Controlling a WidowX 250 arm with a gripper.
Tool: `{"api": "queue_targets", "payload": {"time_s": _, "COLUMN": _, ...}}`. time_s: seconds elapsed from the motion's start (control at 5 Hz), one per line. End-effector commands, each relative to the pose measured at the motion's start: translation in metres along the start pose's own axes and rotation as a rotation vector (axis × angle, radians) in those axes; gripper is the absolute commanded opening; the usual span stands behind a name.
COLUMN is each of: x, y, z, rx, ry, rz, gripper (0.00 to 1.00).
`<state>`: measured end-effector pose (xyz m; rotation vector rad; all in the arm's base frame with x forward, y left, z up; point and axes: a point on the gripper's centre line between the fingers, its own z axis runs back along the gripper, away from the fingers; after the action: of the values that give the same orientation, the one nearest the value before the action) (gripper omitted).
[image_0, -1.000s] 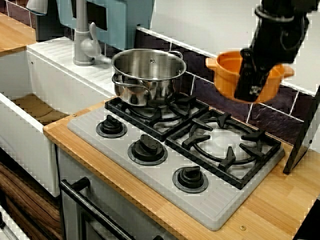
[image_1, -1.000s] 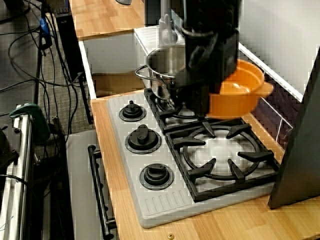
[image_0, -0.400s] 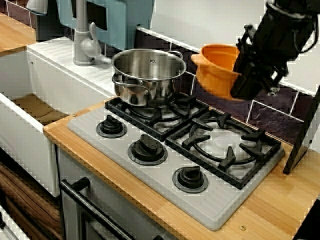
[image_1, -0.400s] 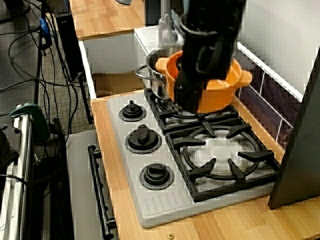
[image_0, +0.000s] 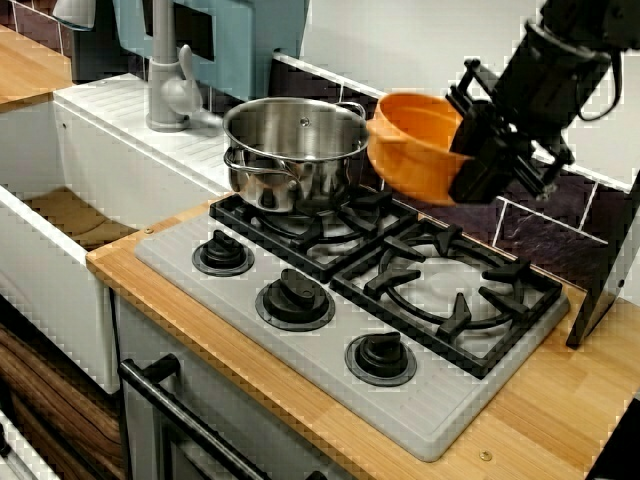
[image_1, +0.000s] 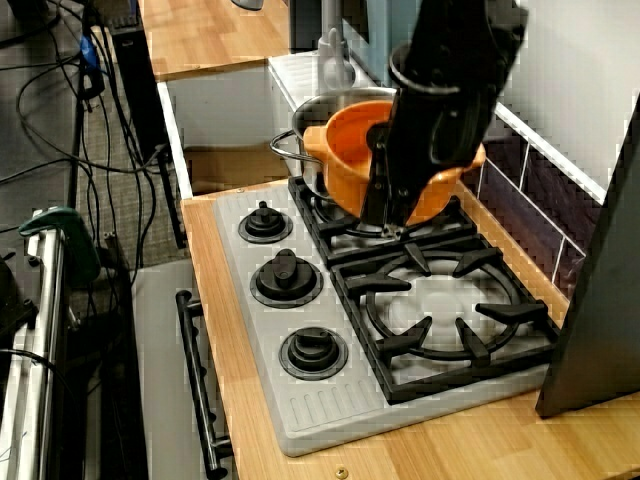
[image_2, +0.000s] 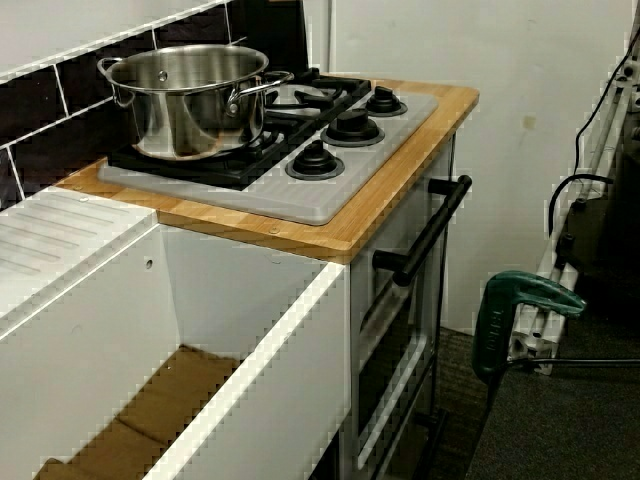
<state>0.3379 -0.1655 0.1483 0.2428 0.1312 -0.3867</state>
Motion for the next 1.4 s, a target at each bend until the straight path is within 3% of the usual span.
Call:
{"api": "queue_targets", "payload": {"time_s": 0.0, "x": -0.020, "y": 0.012, "z": 0.009, "rx": -0.076, "ry": -0.121, "rz": -0.020, "gripper": 0.00}}
{"api": "queue_targets", "payload": {"time_s": 0.6, "x": -0.033, "y": 0.016, "z": -0.008, "rx": -0.151, "ry": -0.280, "rz": -0.122, "gripper": 0.00}}
{"api": "queue_targets", "payload": {"time_s": 1.0, "x": -0.019, "y": 0.002, "z": -0.021, "rx": -0.190, "ry": -0.326, "rz": -0.207, "gripper": 0.00}}
{"api": "queue_targets", "payload": {"time_s": 1.2, "x": -0.007, "y": -0.008, "z": -0.029, "rx": -0.216, "ry": -0.372, "rz": -0.243, "gripper": 0.00}}
